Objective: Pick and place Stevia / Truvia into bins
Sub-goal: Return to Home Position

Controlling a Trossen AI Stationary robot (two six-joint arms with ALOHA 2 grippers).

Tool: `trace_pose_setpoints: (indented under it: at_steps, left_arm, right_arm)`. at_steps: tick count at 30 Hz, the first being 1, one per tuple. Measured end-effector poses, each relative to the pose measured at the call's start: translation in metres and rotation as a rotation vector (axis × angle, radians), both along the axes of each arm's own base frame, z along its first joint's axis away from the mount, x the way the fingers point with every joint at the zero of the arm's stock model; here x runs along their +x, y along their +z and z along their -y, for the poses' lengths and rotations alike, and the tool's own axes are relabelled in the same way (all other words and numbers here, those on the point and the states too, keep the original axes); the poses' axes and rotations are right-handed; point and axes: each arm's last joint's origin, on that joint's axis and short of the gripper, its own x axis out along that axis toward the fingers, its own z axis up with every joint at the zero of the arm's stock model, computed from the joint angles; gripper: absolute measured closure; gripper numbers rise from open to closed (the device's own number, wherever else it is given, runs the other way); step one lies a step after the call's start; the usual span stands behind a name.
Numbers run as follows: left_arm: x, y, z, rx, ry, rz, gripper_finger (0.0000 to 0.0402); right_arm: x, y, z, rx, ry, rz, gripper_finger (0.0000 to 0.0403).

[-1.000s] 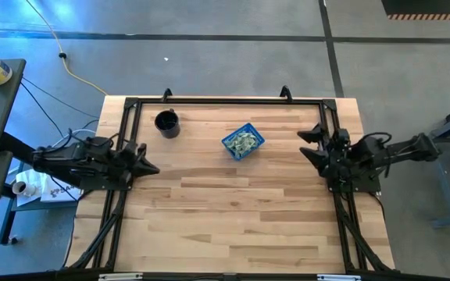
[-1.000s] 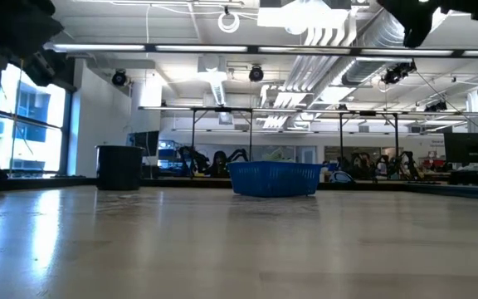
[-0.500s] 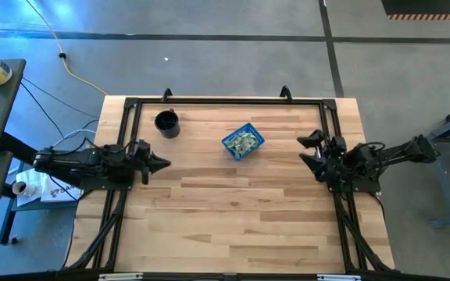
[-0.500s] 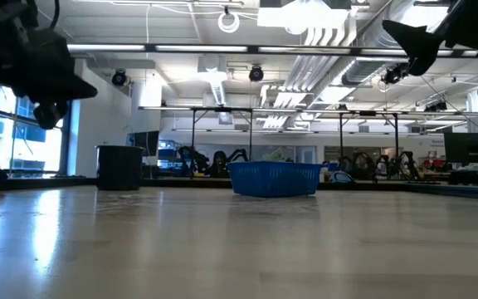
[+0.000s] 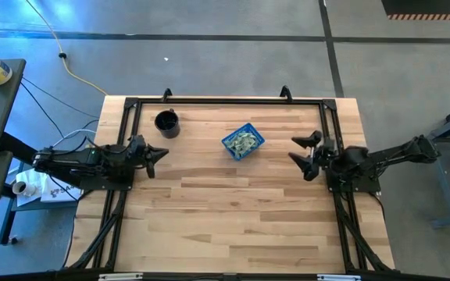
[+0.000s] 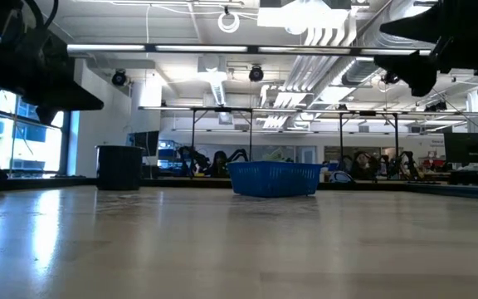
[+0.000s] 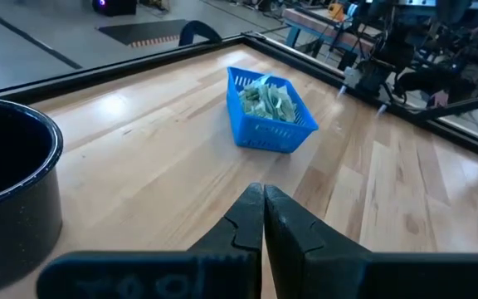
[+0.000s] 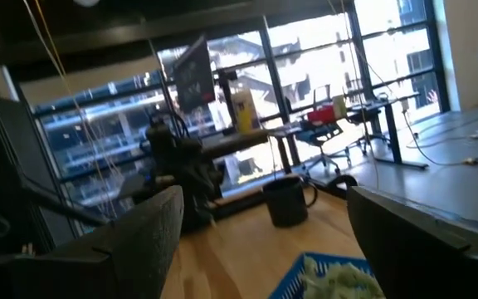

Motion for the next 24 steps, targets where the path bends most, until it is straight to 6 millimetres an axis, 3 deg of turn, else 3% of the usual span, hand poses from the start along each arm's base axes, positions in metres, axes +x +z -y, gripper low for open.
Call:
trace_pose_setpoints:
  at_steps: [24]
  left_arm:
    - [0.0,0.0,0.0,-0.001,0.0,0.0,0.0355]
  right_arm:
    - [0.003,-0.025,-0.001,-0.049,0.001,-0.268,0.0073]
